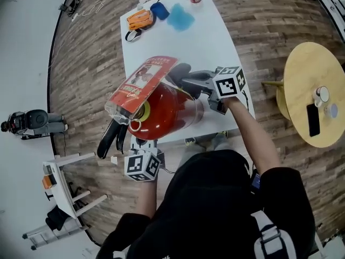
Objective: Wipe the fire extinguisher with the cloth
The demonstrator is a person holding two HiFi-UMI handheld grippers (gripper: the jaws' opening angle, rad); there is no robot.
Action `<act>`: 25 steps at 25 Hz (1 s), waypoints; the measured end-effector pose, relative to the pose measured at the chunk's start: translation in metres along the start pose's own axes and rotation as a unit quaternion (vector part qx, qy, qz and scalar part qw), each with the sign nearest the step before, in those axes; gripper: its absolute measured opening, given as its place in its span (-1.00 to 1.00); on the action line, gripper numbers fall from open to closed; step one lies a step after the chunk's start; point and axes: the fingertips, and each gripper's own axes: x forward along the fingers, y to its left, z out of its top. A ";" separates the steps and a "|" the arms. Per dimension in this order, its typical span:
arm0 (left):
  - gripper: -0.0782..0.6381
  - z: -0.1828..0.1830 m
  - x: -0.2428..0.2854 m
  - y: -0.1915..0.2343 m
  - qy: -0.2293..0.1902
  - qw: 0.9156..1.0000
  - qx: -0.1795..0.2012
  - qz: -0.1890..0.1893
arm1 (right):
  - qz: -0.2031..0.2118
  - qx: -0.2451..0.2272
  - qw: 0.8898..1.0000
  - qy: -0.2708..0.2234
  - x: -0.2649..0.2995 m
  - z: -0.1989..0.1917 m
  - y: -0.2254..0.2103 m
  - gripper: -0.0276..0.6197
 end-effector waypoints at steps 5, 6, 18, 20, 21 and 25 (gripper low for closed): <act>-0.72 -0.002 0.009 0.000 0.009 1.000 -0.004 -0.003 | -0.071 -0.035 0.982 0.173 0.014 -0.089 -0.061 -0.74; -0.72 -0.004 0.009 -0.001 0.013 1.000 -0.005 -0.007 | -0.072 -0.020 0.981 0.180 0.012 -0.093 -0.063 -0.74; -0.72 -0.027 0.011 -0.010 0.012 0.996 0.000 -0.088 | -0.139 -0.177 0.921 0.318 -0.090 -0.146 0.003 -0.74; -0.72 -0.028 0.000 -0.015 0.004 0.995 0.001 -0.102 | -0.165 -0.183 0.939 0.239 -0.102 -0.121 0.046 -0.73; -0.72 -0.030 -0.006 -0.019 0.001 0.994 0.001 -0.110 | -0.177 -0.188 0.946 0.194 -0.108 -0.108 0.069 -0.73; -0.72 -0.028 -0.035 -0.033 -0.023 0.991 0.007 -0.135 | -0.240 -0.242 0.939 0.050 -0.122 -0.067 0.155 -0.73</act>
